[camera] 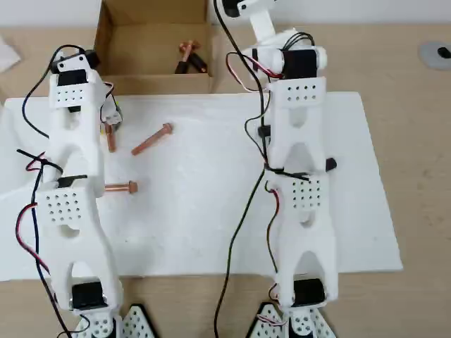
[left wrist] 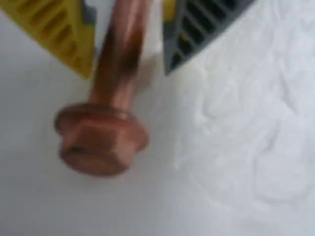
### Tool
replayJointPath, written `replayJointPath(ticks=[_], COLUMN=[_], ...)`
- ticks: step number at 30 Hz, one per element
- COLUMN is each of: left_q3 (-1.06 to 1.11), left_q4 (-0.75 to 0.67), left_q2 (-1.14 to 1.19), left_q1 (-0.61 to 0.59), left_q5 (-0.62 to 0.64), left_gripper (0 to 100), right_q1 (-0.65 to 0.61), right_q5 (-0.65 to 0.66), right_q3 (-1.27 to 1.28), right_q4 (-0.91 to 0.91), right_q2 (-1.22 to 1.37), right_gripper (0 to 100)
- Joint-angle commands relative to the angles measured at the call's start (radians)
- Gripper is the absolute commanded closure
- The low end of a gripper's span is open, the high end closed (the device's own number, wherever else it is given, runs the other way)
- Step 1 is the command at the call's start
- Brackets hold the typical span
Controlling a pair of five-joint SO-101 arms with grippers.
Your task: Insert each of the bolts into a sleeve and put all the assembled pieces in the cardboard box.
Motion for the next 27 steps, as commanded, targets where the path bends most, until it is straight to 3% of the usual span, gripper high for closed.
replayJointPath(ticks=[1, 5, 15, 20, 24, 27], left_q3=[-0.015, -0.058, -0.095, -0.245, -0.454, -0.638], left_q4=[-0.017, -0.011, 0.006, 0.127, 0.262, 0.367], left_q2=[0.012, 0.018, 0.010, 0.010, 0.010, 0.010], left_q1=[0.003, 0.003, -0.006, -0.006, -0.006, -0.006], left_q5=[0.006, 0.006, 0.005, 0.005, 0.000, -0.002], left_gripper=[90, 99, 99, 99, 99, 99], right_q1=[0.013, 0.013, 0.010, 0.008, -0.061, -0.073], right_q5=[0.003, 0.003, 0.003, 0.003, -0.008, -0.130], right_q3=[-0.044, -0.044, -0.044, -0.045, -0.033, -0.018], right_q4=[0.002, 0.002, 0.041, 0.060, 0.236, 0.238], right_q2=[-0.085, -0.085, -0.087, -0.090, -0.170, -0.254], right_gripper=[74.1, 74.1, 74.1, 74.1, 74.1, 74.1])
